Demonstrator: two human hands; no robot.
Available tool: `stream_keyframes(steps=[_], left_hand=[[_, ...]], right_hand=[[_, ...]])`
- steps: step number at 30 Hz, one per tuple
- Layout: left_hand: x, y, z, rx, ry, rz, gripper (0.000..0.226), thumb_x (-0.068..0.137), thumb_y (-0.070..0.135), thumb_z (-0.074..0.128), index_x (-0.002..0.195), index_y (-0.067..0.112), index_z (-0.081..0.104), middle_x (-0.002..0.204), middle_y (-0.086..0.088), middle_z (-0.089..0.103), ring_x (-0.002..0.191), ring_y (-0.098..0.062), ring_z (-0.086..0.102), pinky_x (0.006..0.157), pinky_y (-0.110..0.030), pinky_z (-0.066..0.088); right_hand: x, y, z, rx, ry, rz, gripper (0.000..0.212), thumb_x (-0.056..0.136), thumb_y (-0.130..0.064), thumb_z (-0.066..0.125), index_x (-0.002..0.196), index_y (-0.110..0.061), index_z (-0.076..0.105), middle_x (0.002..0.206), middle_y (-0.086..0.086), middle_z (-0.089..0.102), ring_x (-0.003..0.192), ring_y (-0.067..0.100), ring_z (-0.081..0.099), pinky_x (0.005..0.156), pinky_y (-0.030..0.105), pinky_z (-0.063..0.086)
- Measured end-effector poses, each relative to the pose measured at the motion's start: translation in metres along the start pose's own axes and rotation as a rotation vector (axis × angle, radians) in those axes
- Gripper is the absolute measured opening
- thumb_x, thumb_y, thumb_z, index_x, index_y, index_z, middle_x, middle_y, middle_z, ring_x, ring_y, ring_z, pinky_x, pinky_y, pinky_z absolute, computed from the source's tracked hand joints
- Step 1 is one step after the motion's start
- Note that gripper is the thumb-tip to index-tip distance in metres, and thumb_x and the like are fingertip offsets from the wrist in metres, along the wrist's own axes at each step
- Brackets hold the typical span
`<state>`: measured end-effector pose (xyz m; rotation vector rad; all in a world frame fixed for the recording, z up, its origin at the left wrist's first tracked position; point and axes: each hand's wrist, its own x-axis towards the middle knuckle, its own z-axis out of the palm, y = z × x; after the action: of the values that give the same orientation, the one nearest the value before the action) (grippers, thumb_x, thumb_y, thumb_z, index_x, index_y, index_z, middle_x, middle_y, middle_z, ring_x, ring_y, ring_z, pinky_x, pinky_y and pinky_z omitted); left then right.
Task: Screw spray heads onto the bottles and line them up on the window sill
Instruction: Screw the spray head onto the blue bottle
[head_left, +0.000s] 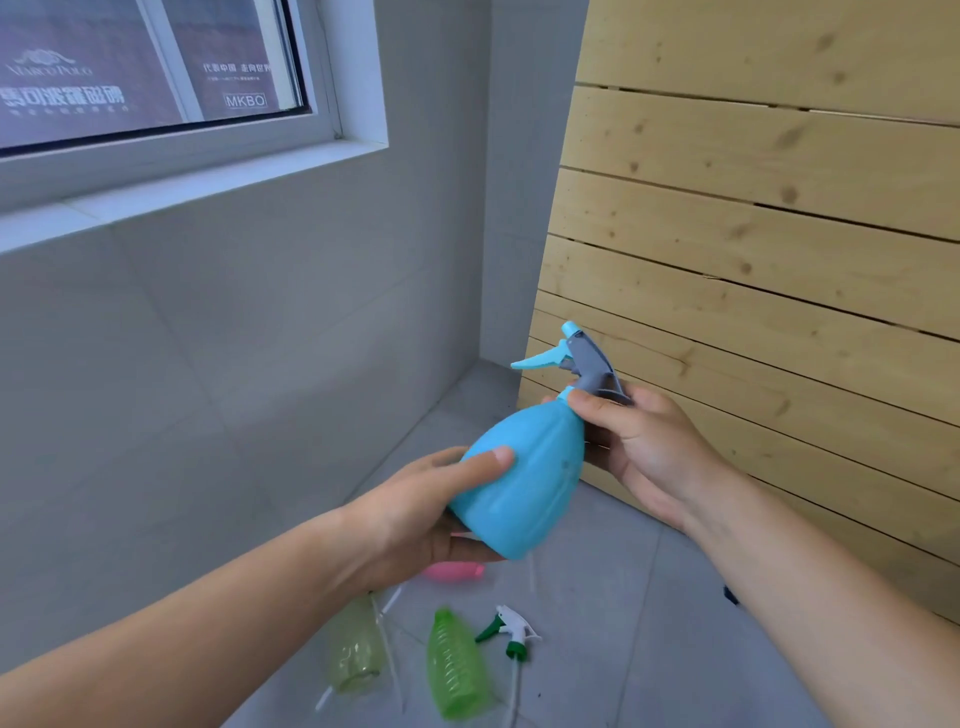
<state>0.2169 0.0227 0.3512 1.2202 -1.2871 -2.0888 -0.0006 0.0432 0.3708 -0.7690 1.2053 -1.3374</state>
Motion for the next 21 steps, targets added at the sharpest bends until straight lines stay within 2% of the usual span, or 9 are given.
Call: stream_keyframes(steps=[2, 4, 7, 8, 10, 12, 14, 18, 21], left_hand=[[-0.002, -0.001, 0.006, 0.224, 0.041, 0.087, 0.079, 0.059, 0.042, 0.091, 0.13, 0.02, 0.063, 0.12, -0.008, 0.077, 0.108, -0.029, 0.076, 0.097, -0.054, 0.059], [-0.002, -0.001, 0.008, 0.359, 0.078, 0.138, 0.08, 0.056, 0.045, 0.092, 0.128, 0.026, 0.061, 0.117, -0.002, 0.077, 0.103, -0.021, 0.077, 0.094, -0.048, 0.062], [0.0, -0.002, 0.004, 0.196, -0.056, 0.088, 0.062, 0.075, 0.052, 0.078, 0.13, 0.026, 0.064, 0.123, -0.003, 0.077, 0.111, -0.023, 0.075, 0.1, -0.046, 0.058], [0.001, -0.003, 0.002, 0.142, -0.101, 0.064, 0.054, 0.081, 0.05, 0.071, 0.129, 0.025, 0.066, 0.123, -0.004, 0.077, 0.111, -0.023, 0.075, 0.097, -0.042, 0.059], [0.001, -0.004, -0.002, 0.076, -0.16, 0.061, 0.045, 0.085, 0.044, 0.066, 0.126, 0.024, 0.069, 0.119, -0.005, 0.079, 0.105, -0.021, 0.076, 0.087, -0.035, 0.061], [0.0, -0.006, -0.001, 0.082, -0.18, 0.09, 0.046, 0.083, 0.042, 0.071, 0.125, 0.023, 0.069, 0.118, -0.007, 0.078, 0.102, -0.023, 0.076, 0.086, -0.037, 0.062], [0.0, -0.006, 0.005, 0.177, -0.091, 0.138, 0.058, 0.074, 0.048, 0.078, 0.124, 0.022, 0.066, 0.117, -0.009, 0.078, 0.1, -0.025, 0.077, 0.088, -0.044, 0.061], [-0.001, -0.005, 0.018, 0.351, 0.196, 0.275, 0.072, 0.056, 0.057, 0.084, 0.113, 0.022, 0.059, 0.103, -0.003, 0.076, 0.094, -0.026, 0.077, 0.077, -0.04, 0.063], [-0.002, -0.005, 0.014, 0.351, 0.105, 0.217, 0.071, 0.06, 0.064, 0.081, 0.116, 0.027, 0.061, 0.109, -0.001, 0.076, 0.097, -0.02, 0.077, 0.085, -0.041, 0.063]], right_hand=[[0.0, 0.004, 0.004, -0.032, -0.007, 0.002, 0.024, 0.089, -0.009, 0.066, 0.112, -0.003, 0.067, 0.102, 0.013, 0.076, 0.091, 0.025, 0.072, 0.082, 0.038, 0.056], [0.001, 0.005, 0.008, -0.038, -0.011, 0.001, 0.021, 0.088, -0.009, 0.067, 0.109, -0.004, 0.069, 0.1, 0.013, 0.076, 0.093, 0.026, 0.071, 0.087, 0.039, 0.057], [0.0, 0.003, 0.012, -0.04, -0.05, 0.008, 0.023, 0.088, -0.011, 0.068, 0.109, -0.001, 0.069, 0.107, 0.015, 0.076, 0.096, 0.028, 0.07, 0.093, 0.041, 0.055], [-0.001, 0.003, 0.013, -0.036, -0.074, 0.019, 0.025, 0.088, -0.012, 0.067, 0.11, 0.0, 0.069, 0.111, 0.016, 0.075, 0.098, 0.029, 0.07, 0.094, 0.04, 0.055], [-0.005, 0.003, 0.015, -0.01, -0.116, 0.042, 0.028, 0.089, -0.013, 0.067, 0.112, 0.002, 0.067, 0.115, 0.017, 0.074, 0.101, 0.03, 0.069, 0.096, 0.041, 0.054], [-0.007, 0.005, 0.016, 0.005, -0.134, 0.044, 0.027, 0.089, -0.013, 0.066, 0.11, 0.003, 0.068, 0.114, 0.018, 0.074, 0.104, 0.033, 0.069, 0.098, 0.043, 0.053], [-0.007, 0.007, 0.02, 0.005, -0.106, 0.025, 0.019, 0.089, -0.01, 0.066, 0.103, 0.0, 0.07, 0.109, 0.018, 0.075, 0.1, 0.032, 0.069, 0.096, 0.041, 0.054], [-0.004, 0.009, 0.023, 0.036, -0.036, -0.008, 0.016, 0.089, -0.007, 0.065, 0.103, -0.001, 0.07, 0.104, 0.018, 0.075, 0.096, 0.029, 0.069, 0.093, 0.039, 0.056], [-0.005, 0.006, 0.022, 0.014, -0.049, 0.013, 0.016, 0.088, -0.01, 0.067, 0.1, 0.0, 0.071, 0.103, 0.017, 0.075, 0.093, 0.028, 0.069, 0.089, 0.037, 0.056]])
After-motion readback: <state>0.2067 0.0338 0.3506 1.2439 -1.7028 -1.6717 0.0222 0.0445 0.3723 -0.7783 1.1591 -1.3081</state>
